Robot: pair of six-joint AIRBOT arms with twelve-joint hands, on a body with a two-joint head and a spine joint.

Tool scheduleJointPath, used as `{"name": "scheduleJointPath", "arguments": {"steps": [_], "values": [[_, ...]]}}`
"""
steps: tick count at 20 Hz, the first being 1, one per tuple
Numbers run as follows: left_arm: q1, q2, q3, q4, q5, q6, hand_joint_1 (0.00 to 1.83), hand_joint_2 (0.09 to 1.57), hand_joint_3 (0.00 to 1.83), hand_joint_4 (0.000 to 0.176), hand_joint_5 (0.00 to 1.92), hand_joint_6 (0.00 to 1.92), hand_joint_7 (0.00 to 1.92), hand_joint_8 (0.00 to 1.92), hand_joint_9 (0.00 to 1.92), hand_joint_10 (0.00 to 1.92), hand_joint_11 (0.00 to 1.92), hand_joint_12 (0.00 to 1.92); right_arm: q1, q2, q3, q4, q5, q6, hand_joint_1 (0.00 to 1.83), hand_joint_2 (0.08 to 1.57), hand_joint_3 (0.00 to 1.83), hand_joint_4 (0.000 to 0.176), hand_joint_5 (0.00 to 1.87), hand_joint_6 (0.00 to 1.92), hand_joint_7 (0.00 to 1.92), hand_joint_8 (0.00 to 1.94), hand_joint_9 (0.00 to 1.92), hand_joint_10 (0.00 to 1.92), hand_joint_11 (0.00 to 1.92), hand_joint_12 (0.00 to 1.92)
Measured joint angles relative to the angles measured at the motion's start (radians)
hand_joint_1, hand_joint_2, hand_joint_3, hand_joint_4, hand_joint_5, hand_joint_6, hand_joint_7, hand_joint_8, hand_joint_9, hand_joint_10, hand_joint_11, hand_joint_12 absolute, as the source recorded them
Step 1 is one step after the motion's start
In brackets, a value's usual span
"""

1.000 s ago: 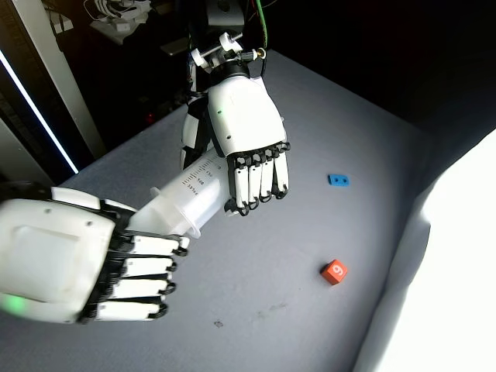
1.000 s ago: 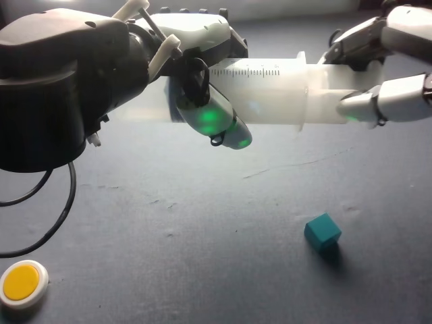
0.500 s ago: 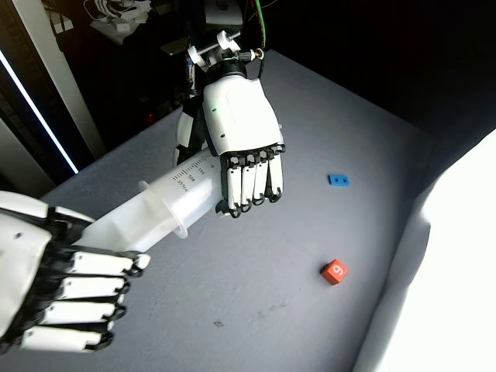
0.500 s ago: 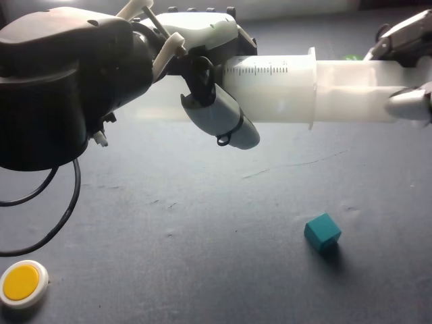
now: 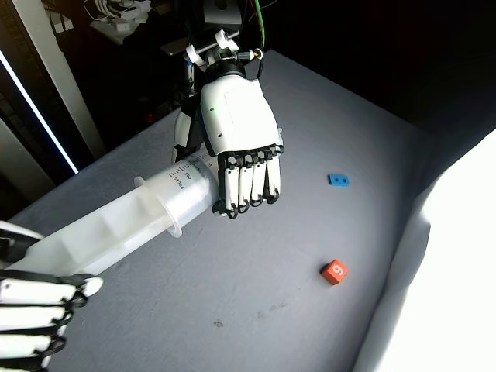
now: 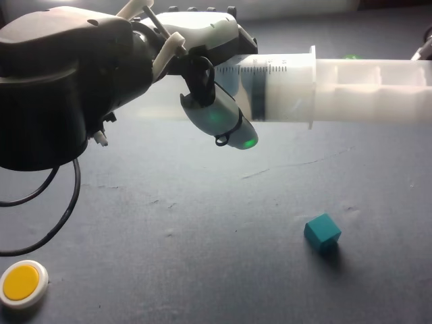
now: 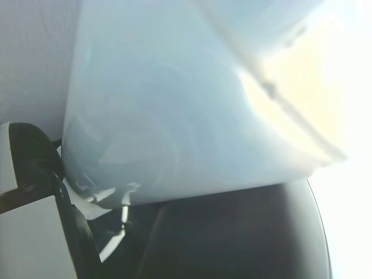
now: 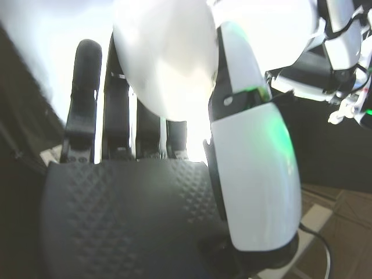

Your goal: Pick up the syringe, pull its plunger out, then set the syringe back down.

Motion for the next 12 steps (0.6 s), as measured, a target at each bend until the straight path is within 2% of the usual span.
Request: {"name": "scheduleJointPath", "arguments": {"steps": [2,3,7,11,12], "values": [[0.000,0.000,0.000,0.001,-0.015,0.003,1.33,1.23,0.00,0.000,0.72,1.38,0.82,1.28,0.63,1.51,0.33,1.53,0.000,0.008,0.000,0.000,-0.007,0.000,1.17,1.24,0.00,0.000,0.74,1.23,0.78,1.46,0.58,1.25,0.21,1.58],[0.000,0.000,0.001,0.001,-0.026,0.006,1.33,1.24,0.00,0.000,0.72,1.33,0.79,1.37,0.61,1.56,0.31,1.58,0.000,0.010,0.000,0.000,-0.009,-0.002,1.17,1.23,0.00,0.000,0.76,1.21,0.79,1.44,0.59,1.24,0.20,1.59],[0.000,0.002,0.001,0.001,-0.047,0.016,1.33,1.23,0.00,0.000,0.73,1.35,0.81,1.29,0.63,1.53,0.32,1.56,0.000,0.012,-0.011,0.000,-0.008,-0.011,1.17,1.24,0.00,0.000,0.75,1.22,0.78,1.47,0.56,1.29,0.18,1.62],[0.000,0.003,0.001,0.001,-0.052,0.018,1.34,1.21,0.00,0.000,0.78,1.29,0.83,1.29,0.66,1.47,0.34,1.52,0.000,0.012,-0.011,0.000,-0.008,-0.013,1.16,1.25,0.00,0.000,0.73,1.24,0.77,1.48,0.55,1.25,0.18,1.60],[0.001,0.003,0.001,0.002,-0.053,0.018,1.34,1.21,0.00,0.000,0.77,1.31,0.83,1.28,0.65,1.47,0.34,1.51,0.000,0.011,-0.011,0.000,-0.008,-0.013,1.13,1.28,0.00,0.000,0.66,1.34,0.73,1.52,0.49,1.25,0.12,1.64]]}}
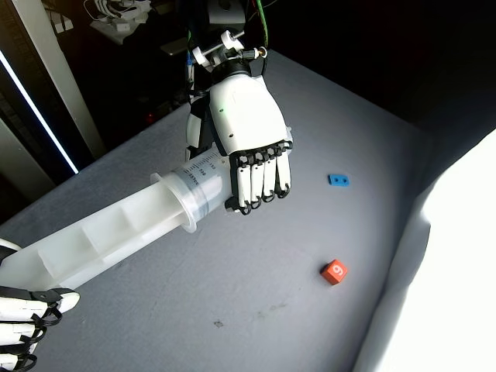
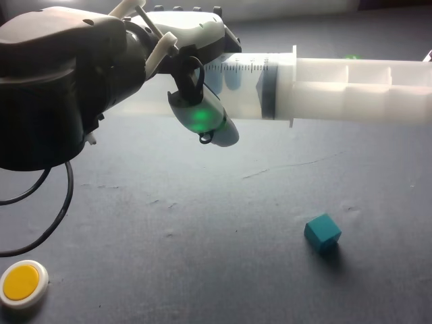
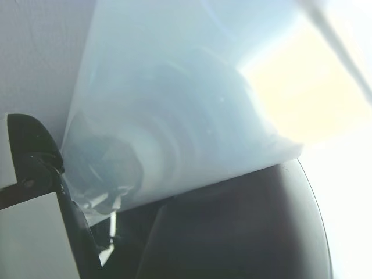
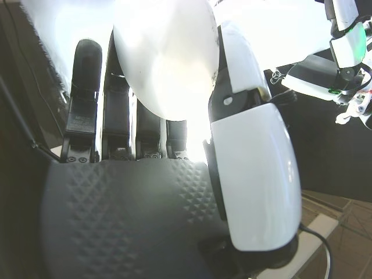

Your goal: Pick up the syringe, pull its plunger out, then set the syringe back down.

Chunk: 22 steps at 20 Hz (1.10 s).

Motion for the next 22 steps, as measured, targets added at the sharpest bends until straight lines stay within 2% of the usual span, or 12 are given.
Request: {"name": "scheduleJointPath", "arguments": {"steps": [1,2,3,4,5,6,7,10,13,15,18,22], "values": [[0.000,0.000,0.000,0.000,-0.001,0.000,1.33,1.22,0.00,0.000,0.76,1.32,0.81,1.31,0.64,1.50,0.33,1.52,0.000,-0.002,0.000,0.000,0.000,0.000,1.12,1.30,0.00,0.000,0.57,1.46,0.73,1.51,0.43,1.21,0.08,1.64],[0.001,0.000,0.000,0.000,-0.002,0.001,1.33,1.23,0.00,0.000,0.75,1.32,0.80,1.34,0.63,1.51,0.32,1.53,0.000,-0.004,0.000,0.000,-0.001,-0.001,1.03,1.23,0.00,0.000,0.38,0.94,0.51,0.98,0.33,1.07,0.01,1.50],[0.001,0.001,0.000,0.001,-0.004,0.001,1.33,1.23,0.00,0.000,0.73,1.34,0.80,1.34,0.62,1.52,0.31,1.56,0.000,-0.006,0.000,-0.001,-0.002,-0.004,0.96,1.22,0.00,0.000,0.35,0.65,0.48,0.66,0.31,0.92,0.00,1.42],[0.001,0.001,0.000,0.006,-0.013,0.003,1.33,1.24,0.00,0.000,0.73,1.32,0.80,1.35,0.61,1.55,0.28,1.61,0.000,-0.006,0.000,-0.004,-0.006,-0.005,0.94,1.17,0.00,0.000,0.37,0.38,0.48,0.36,0.32,0.67,0.00,1.26],[0.001,0.005,0.002,0.006,-0.019,0.004,1.33,1.24,0.00,0.000,0.73,1.32,0.80,1.35,0.61,1.56,0.29,1.62,0.000,-0.006,0.000,-0.005,-0.011,-0.006,0.91,1.13,0.00,0.000,0.36,0.18,0.46,0.14,0.33,0.42,0.00,1.10],[0.001,0.006,0.008,0.008,-0.031,0.008,1.33,1.23,0.00,0.000,0.73,1.33,0.80,1.32,0.62,1.55,0.30,1.62,0.000,-0.006,-0.001,-0.005,-0.013,-0.006,0.89,1.12,0.00,0.000,0.34,0.07,0.43,0.04,0.34,0.25,0.00,0.98],[0.003,0.008,0.011,0.007,-0.046,0.011,1.33,1.24,0.00,0.000,0.72,1.35,0.80,1.33,0.62,1.54,0.30,1.59,0.000,-0.006,-0.001,-0.005,-0.012,-0.006,0.88,1.10,0.00,0.000,0.30,0.02,0.38,0.01,0.31,0.16,0.00,0.88],[0.005,0.012,0.016,0.005,-0.079,0.014,1.34,1.22,0.00,0.000,0.75,1.29,0.81,1.34,0.65,1.49,0.35,1.53,0.000,-0.006,-0.001,-0.005,-0.013,-0.006,0.85,1.07,0.00,0.000,0.23,0.00,0.31,0.00,0.30,0.03,0.00,0.78],[0.005,0.013,0.017,0.004,-0.078,0.014,1.33,1.24,0.00,0.000,0.72,1.35,0.79,1.37,0.61,1.53,0.33,1.54,0.000,-0.006,-0.001,-0.006,-0.013,-0.007,0.83,1.05,0.00,0.000,0.22,0.00,0.30,0.00,0.30,0.01,0.00,0.79],[0.004,0.013,0.017,0.006,-0.073,0.014,1.33,1.24,0.00,0.000,0.73,1.31,0.78,1.39,0.60,1.55,0.29,1.57,0.000,-0.006,-0.001,-0.006,-0.013,-0.008,0.86,1.05,0.00,0.000,0.21,0.00,0.27,0.00,0.27,0.00,0.00,0.71],[0.004,0.019,0.023,0.005,-0.067,0.014,1.33,1.24,0.00,0.000,0.71,1.38,0.81,1.33,0.60,1.54,0.28,1.59,0.000,-0.006,-0.001,-0.007,-0.013,-0.008,0.83,1.06,0.00,0.000,0.19,0.00,0.25,0.00,0.26,0.00,0.00,0.69],[0.002,0.044,0.032,0.005,-0.071,0.014,1.33,1.23,0.00,0.000,0.74,1.31,0.81,1.33,0.61,1.55,0.28,1.62,0.000,-0.006,-0.002,-0.008,-0.012,-0.008,0.81,1.06,0.00,0.000,0.16,0.00,0.23,0.00,0.25,0.00,0.00,0.66]]}}
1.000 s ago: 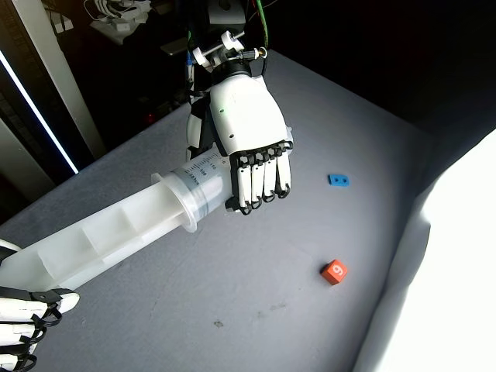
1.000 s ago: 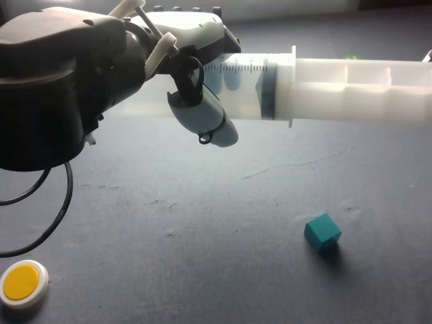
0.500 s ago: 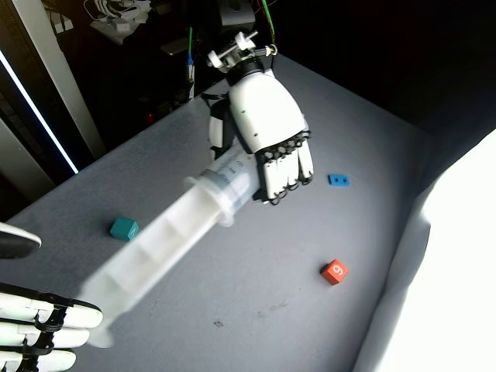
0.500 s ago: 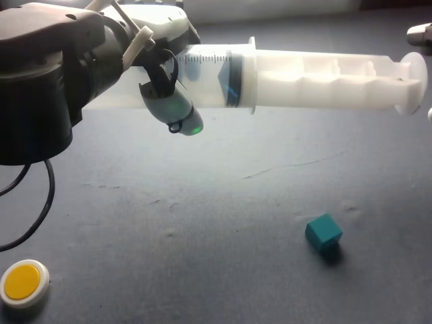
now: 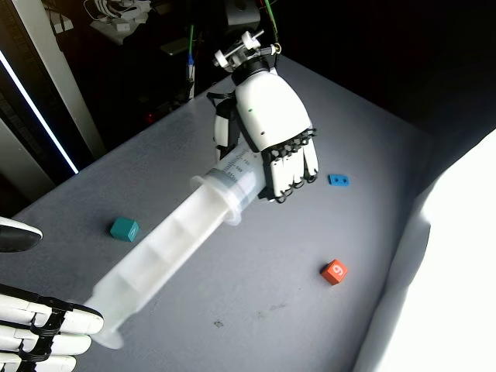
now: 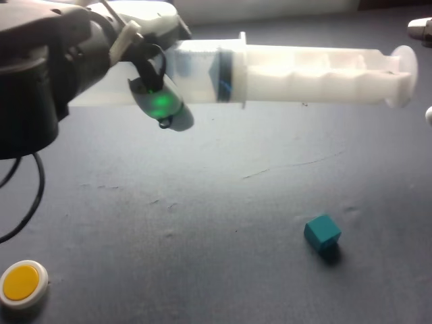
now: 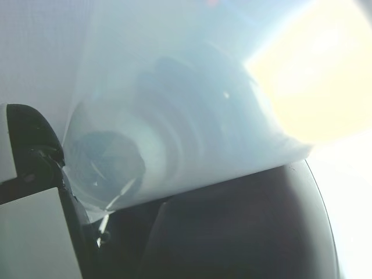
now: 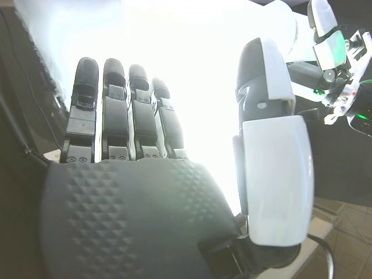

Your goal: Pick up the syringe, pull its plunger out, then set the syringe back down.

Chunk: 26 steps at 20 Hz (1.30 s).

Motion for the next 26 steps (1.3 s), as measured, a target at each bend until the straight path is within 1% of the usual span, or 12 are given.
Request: {"name": "scheduleJointPath", "arguments": {"steps": [4,5,6,7,13,15,16,17,18,21,25,26], "values": [[0.013,0.047,0.005,0.005,0.009,-0.003,1.33,1.24,0.00,0.000,0.73,1.32,0.79,1.36,0.61,1.56,0.29,1.61,0.000,-0.002,0.000,-0.001,0.000,0.000,0.80,1.07,0.00,0.000,0.12,0.00,0.20,0.00,0.20,0.00,0.00,0.52],[0.028,0.056,0.014,0.005,0.023,-0.006,1.33,1.24,0.00,0.000,0.73,1.29,0.78,1.39,0.59,1.58,0.28,1.64,0.000,-0.002,0.000,-0.002,0.000,0.000,0.81,1.06,0.00,0.000,0.14,0.01,0.22,0.01,0.23,0.01,0.00,0.59],[0.047,0.066,0.019,0.029,0.034,-0.033,1.33,1.23,0.00,0.000,0.75,1.28,0.80,1.37,0.61,1.55,0.31,1.63,0.000,-0.002,0.000,-0.003,0.000,-0.001,0.72,1.09,0.01,0.000,0.08,0.00,0.17,0.00,0.19,0.00,0.00,0.51],[0.063,0.073,0.024,0.053,0.044,-0.063,1.33,1.24,0.00,0.000,0.74,1.30,0.79,1.37,0.61,1.55,0.29,1.63,0.000,-0.002,-0.001,-0.003,0.000,-0.001,0.81,1.07,0.00,0.000,0.12,0.01,0.21,0.01,0.21,0.01,0.00,0.57],[0.143,0.092,0.023,0.091,0.087,-0.149,1.33,1.24,0.00,0.000,0.71,1.35,0.77,1.37,0.61,1.58,0.28,1.65,0.000,-0.002,-0.001,-0.005,0.000,-0.002,0.78,1.10,0.00,0.000,0.11,0.00,0.20,0.00,0.21,0.00,0.00,0.55],[0.169,0.098,0.013,0.138,0.100,-0.205,1.33,1.23,0.00,0.000,0.75,1.30,0.80,1.33,0.64,1.54,0.31,1.60,-0.003,-0.003,-0.001,-0.008,0.001,-0.003,0.80,1.09,0.00,0.000,0.13,0.01,0.21,0.00,0.22,0.01,0.00,0.56],[0.176,0.098,0.013,0.143,0.102,-0.213,1.19,1.23,0.00,0.000,0.75,1.32,0.78,1.36,0.61,1.31,0.30,1.60,-0.003,-0.003,-0.002,-0.009,0.000,-0.003,0.81,1.08,0.00,0.000,0.15,0.01,0.22,0.01,0.23,0.01,0.00,0.61],[0.186,0.098,0.011,0.145,0.101,-0.215,1.30,1.23,0.00,0.000,0.75,1.30,0.79,1.36,0.62,1.49,0.30,1.61,-0.003,-0.003,-0.002,-0.011,-0.001,-0.003,0.81,1.09,0.00,0.000,0.13,0.00,0.21,0.00,0.22,0.00,0.00,0.59],[0.197,0.099,0.011,0.155,0.103,-0.229,1.32,1.24,0.00,0.000,0.73,1.31,0.79,1.36,0.62,1.54,0.30,1.62,-0.003,-0.003,-0.001,-0.011,0.000,-0.003,0.80,1.10,0.00,0.000,0.13,0.01,0.21,0.00,0.22,0.00,0.00,0.59],[0.250,0.099,0.010,0.242,0.114,-0.345,1.33,1.23,0.00,0.000,0.71,1.33,0.82,1.31,0.63,1.55,0.29,1.63,-0.003,-0.003,-0.001,-0.011,0.000,-0.003,0.82,1.09,0.00,0.000,0.14,0.00,0.22,0.00,0.23,0.00,0.00,0.63],[0.303,0.100,0.006,0.354,0.111,-0.468,1.33,1.23,0.00,0.000,0.75,1.28,0.79,1.36,0.63,1.55,0.31,1.64,-0.003,-0.003,-0.002,-0.012,0.000,-0.003,0.80,1.10,0.00,0.000,0.14,0.00,0.21,0.00,0.22,0.01,0.00,0.60],[0.318,0.100,0.003,0.360,0.101,-0.483,1.19,1.23,0.00,0.000,0.77,1.27,0.79,1.37,0.62,1.33,0.32,1.62,-0.003,-0.003,-0.001,-0.011,0.000,-0.003,0.78,1.10,0.00,0.000,0.13,0.00,0.21,0.00,0.21,0.00,0.00,0.61]]}}
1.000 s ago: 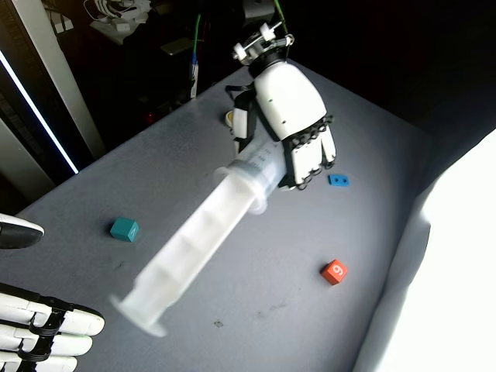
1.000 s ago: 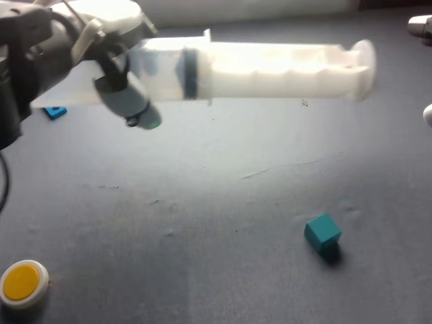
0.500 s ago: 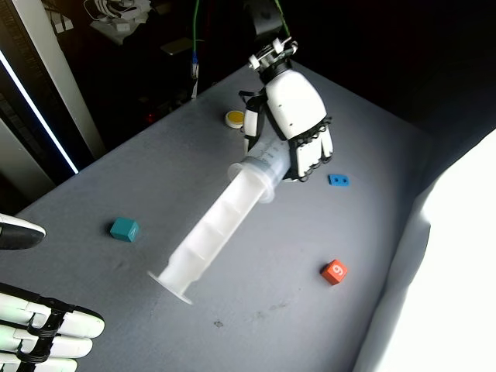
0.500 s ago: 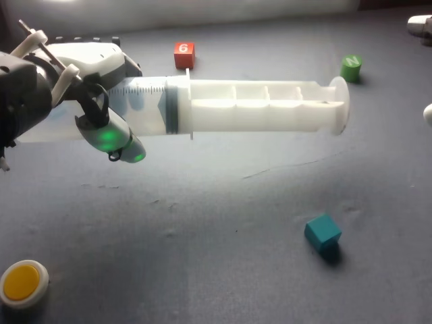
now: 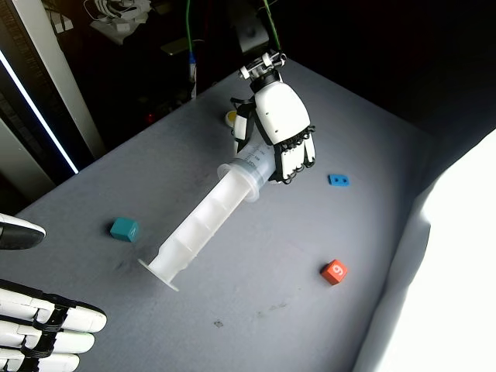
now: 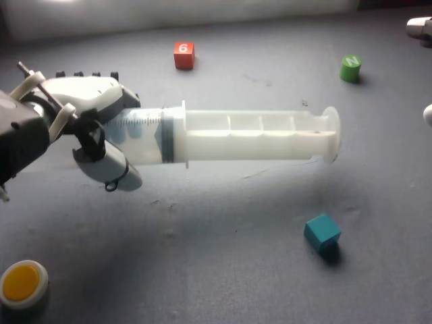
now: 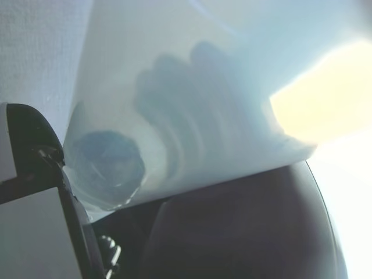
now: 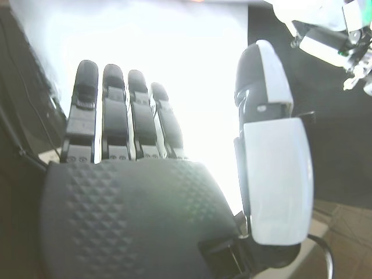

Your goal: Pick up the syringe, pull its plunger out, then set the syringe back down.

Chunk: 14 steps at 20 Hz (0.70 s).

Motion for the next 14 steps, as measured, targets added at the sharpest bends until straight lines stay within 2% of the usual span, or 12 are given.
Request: {"name": "scheduleJointPath", "arguments": {"steps": [1,2,3,4,5,7,8,10,12,14], "values": [[0.011,0.000,0.000,0.003,-0.003,-0.006,1.31,1.22,0.00,0.000,0.76,1.26,0.81,1.34,0.64,1.49,0.33,1.62,0.000,0.000,0.000,0.000,0.000,0.000,0.80,1.10,0.00,0.000,0.13,0.00,0.21,0.00,0.21,0.00,0.00,0.60],[0.020,0.000,-0.003,0.006,-0.014,-0.012,1.33,1.22,0.00,0.000,0.75,1.29,0.81,1.33,0.65,1.51,0.33,1.60,0.000,0.000,0.000,0.000,0.000,0.000,0.83,1.09,0.00,0.000,0.13,0.00,0.21,0.00,0.21,0.00,0.00,0.60],[0.026,0.000,-0.003,0.007,-0.023,-0.018,1.19,1.23,0.00,0.000,0.75,1.29,0.80,1.36,0.63,1.30,0.32,1.59,0.000,0.000,0.000,0.000,0.000,0.000,0.83,1.09,0.00,0.000,0.13,0.00,0.21,0.00,0.21,0.00,0.00,0.58],[0.039,0.000,-0.005,0.010,-0.033,-0.027,1.31,1.22,0.00,0.000,0.76,1.29,0.80,1.33,0.64,1.48,0.32,1.60,0.000,0.000,0.000,0.000,0.000,0.000,0.83,1.09,0.00,0.000,0.14,0.00,0.22,0.00,0.23,0.01,0.00,0.60],[0.056,0.000,-0.012,0.008,-0.050,-0.042,1.18,1.23,0.00,0.000,0.74,1.30,0.79,1.38,0.62,1.32,0.32,1.61,0.000,0.000,0.000,-0.001,0.000,0.000,0.80,1.10,0.00,0.000,0.14,0.00,0.23,0.00,0.23,0.01,0.00,0.61],[0.081,0.000,-0.019,0.000,-0.066,-0.073,1.17,1.22,0.00,0.000,0.80,1.21,0.79,1.39,0.66,1.21,0.36,1.58,0.000,0.000,0.000,-0.001,0.002,0.000,0.79,1.10,0.00,0.000,0.13,0.00,0.22,0.00,0.23,0.01,0.00,0.62],[0.086,0.000,-0.022,-0.001,-0.075,-0.076,1.18,1.22,0.00,0.000,0.81,1.15,0.79,1.45,0.66,1.27,0.35,1.62,0.000,0.000,0.000,-0.002,0.003,0.000,0.80,1.10,0.00,0.000,0.14,0.00,0.22,0.00,0.23,0.01,0.00,0.63],[0.104,0.000,-0.022,0.012,-0.086,-0.093,1.17,1.21,0.00,0.000,0.82,1.15,0.80,1.40,0.66,1.26,0.35,1.60,0.000,-0.001,0.000,-0.004,0.004,0.000,0.83,1.10,0.00,0.000,0.14,0.00,0.22,0.00,0.22,0.00,0.00,0.62],[0.130,-0.001,-0.029,0.035,-0.110,-0.135,1.17,1.23,0.00,0.000,0.78,1.18,0.76,1.49,0.63,1.27,0.35,1.60,0.000,-0.001,0.000,-0.003,0.004,0.000,0.82,1.09,0.00,0.000,0.15,0.00,0.23,0.00,0.24,0.01,0.00,0.67],[0.150,-0.003,-0.035,0.039,-0.124,-0.159,1.17,1.23,0.00,0.000,0.78,1.19,0.78,1.45,0.64,1.26,0.36,1.58,0.000,-0.001,0.000,-0.004,0.004,0.000,0.80,1.11,0.00,0.000,0.12,0.00,0.21,0.00,0.22,0.00,0.00,0.60]]}}
